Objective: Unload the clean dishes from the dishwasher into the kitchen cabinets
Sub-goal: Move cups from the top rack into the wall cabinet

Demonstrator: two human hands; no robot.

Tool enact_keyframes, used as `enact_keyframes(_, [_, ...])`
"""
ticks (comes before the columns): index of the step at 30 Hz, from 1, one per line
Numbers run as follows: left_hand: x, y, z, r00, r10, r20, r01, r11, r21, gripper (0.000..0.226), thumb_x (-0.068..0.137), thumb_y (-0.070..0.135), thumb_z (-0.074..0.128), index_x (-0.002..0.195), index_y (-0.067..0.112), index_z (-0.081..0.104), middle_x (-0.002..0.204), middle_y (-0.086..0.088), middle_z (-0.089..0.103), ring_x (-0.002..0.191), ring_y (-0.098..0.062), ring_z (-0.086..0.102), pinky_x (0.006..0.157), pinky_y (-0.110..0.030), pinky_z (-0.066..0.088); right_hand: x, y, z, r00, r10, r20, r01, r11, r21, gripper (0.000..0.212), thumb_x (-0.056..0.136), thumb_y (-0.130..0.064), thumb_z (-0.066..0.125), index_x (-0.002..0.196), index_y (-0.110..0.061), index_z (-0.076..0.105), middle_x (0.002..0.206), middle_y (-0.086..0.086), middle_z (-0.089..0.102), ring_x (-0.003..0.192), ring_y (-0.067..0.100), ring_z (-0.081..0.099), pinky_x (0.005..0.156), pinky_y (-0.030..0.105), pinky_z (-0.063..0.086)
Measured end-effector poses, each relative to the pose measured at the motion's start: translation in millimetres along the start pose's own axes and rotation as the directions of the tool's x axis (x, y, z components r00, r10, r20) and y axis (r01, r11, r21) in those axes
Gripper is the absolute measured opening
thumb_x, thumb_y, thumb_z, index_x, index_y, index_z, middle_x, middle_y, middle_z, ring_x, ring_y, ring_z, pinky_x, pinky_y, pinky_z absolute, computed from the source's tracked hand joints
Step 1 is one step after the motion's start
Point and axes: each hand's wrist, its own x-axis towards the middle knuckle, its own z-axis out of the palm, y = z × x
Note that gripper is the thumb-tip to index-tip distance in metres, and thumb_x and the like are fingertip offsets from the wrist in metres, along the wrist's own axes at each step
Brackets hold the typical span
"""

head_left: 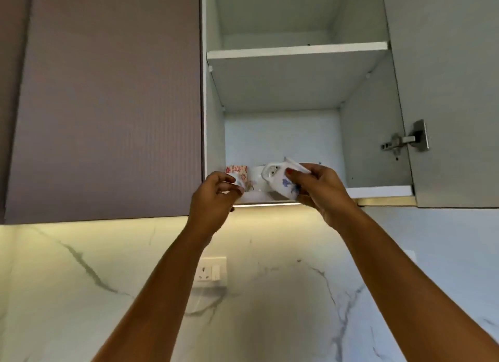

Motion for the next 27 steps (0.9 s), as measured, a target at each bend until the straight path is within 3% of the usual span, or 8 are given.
enact_keyframes(5, [49, -7, 26, 0.997, 0.016, 0.074, -0.017, 1.0, 0.02, 0.017, 0.084, 0.011, 0.067, 0.099, 0.018, 0.06, 0.098, -0.002, 0.065, 0.095, -0.02, 0.062, 0.082, -0.033, 0.054, 57, -6, -9, 0.994, -0.054, -0.094, 0.046, 0.996, -0.079, 0.019, 0.084, -0.028, 0.07, 0.088, -0.01, 0.065, 0.097, 0.016, 0.068, 0.088, 0.027, 0.068, 0.079, 0.034, 0.058])
enact_keyframes(9, [83, -4, 46, 0.993, 0.12, -0.002, -0.117, 0.975, 0.188, 0.026, 0.084, 0.017, 0.068, 0.108, 0.014, 0.058, 0.107, -0.001, 0.062, 0.091, -0.014, 0.057, 0.074, -0.02, 0.045, 100, 0, -17, 0.996, -0.023, -0.088, 0.0, 0.969, -0.246, 0.037, 0.079, -0.03, 0.074, 0.09, 0.005, 0.069, 0.092, 0.023, 0.069, 0.085, 0.032, 0.069, 0.085, 0.046, 0.057])
enact_keyframes(12, [104, -3, 60, 0.993, 0.103, 0.065, -0.12, 0.912, 0.392, 0.043, 0.082, 0.03, 0.07, 0.119, 0.016, 0.053, 0.125, -0.005, 0.053, 0.098, -0.013, 0.048, 0.082, -0.025, 0.039, 123, 7, -16, 0.998, 0.034, -0.045, -0.049, 0.914, -0.403, 0.04, 0.078, -0.027, 0.074, 0.098, 0.006, 0.065, 0.087, 0.017, 0.063, 0.074, 0.025, 0.062, 0.066, 0.033, 0.054])
enact_keyframes(14, [115, -7, 64, 0.995, 0.028, 0.094, -0.068, 0.883, 0.465, 0.05, 0.08, 0.034, 0.071, 0.123, 0.017, 0.051, 0.129, -0.008, 0.048, 0.098, -0.014, 0.046, 0.081, -0.024, 0.037, 131, 12, -11, 0.997, 0.082, -0.007, -0.075, 0.861, -0.502, 0.032, 0.078, -0.024, 0.074, 0.086, 0.003, 0.06, 0.083, 0.015, 0.059, 0.067, 0.023, 0.055, 0.053, 0.027, 0.044])
enact_keyframes(18, [123, -19, 57, 0.996, -0.092, -0.006, 0.089, 0.948, 0.305, 0.051, 0.08, 0.05, 0.066, 0.117, 0.019, 0.052, 0.128, -0.007, 0.052, 0.108, -0.022, 0.051, 0.09, -0.032, 0.045, 147, 21, 2, 0.985, 0.162, 0.063, -0.078, 0.734, -0.675, 0.034, 0.078, -0.024, 0.074, 0.066, -0.008, 0.048, 0.081, 0.016, 0.064, 0.074, 0.025, 0.055, 0.062, 0.028, 0.044])
enact_keyframes(21, [120, -20, 55, 0.985, -0.155, 0.077, 0.126, 0.948, 0.292, 0.053, 0.079, 0.053, 0.066, 0.119, 0.022, 0.05, 0.12, -0.001, 0.051, 0.109, -0.021, 0.05, 0.088, -0.033, 0.044, 151, 24, 3, 0.975, 0.2, 0.102, -0.076, 0.724, -0.685, 0.03, 0.08, -0.024, 0.072, 0.071, -0.008, 0.049, 0.086, 0.015, 0.063, 0.081, 0.026, 0.055, 0.073, 0.031, 0.046])
enact_keyframes(24, [116, -16, 55, 0.966, -0.212, 0.146, 0.158, 0.937, 0.313, 0.049, 0.078, 0.036, 0.073, 0.118, 0.02, 0.048, 0.116, -0.004, 0.053, 0.101, -0.021, 0.055, 0.08, -0.028, 0.049, 152, 27, 7, 0.964, 0.237, 0.118, -0.087, 0.704, -0.705, 0.028, 0.08, -0.027, 0.073, 0.077, -0.009, 0.052, 0.098, 0.015, 0.062, 0.086, 0.025, 0.054, 0.083, 0.035, 0.049])
enact_keyframes(27, [111, -11, 55, 0.941, -0.271, 0.201, 0.199, 0.926, 0.321, 0.05, 0.077, 0.02, 0.076, 0.116, 0.02, 0.044, 0.117, -0.007, 0.051, 0.094, -0.02, 0.057, 0.075, -0.026, 0.052, 156, 32, 14, 0.959, 0.245, 0.142, -0.086, 0.729, -0.679, 0.065, 0.071, -0.03, 0.08, 0.119, -0.003, 0.045, 0.118, 0.02, 0.062, 0.087, 0.025, 0.051, 0.081, 0.037, 0.048])
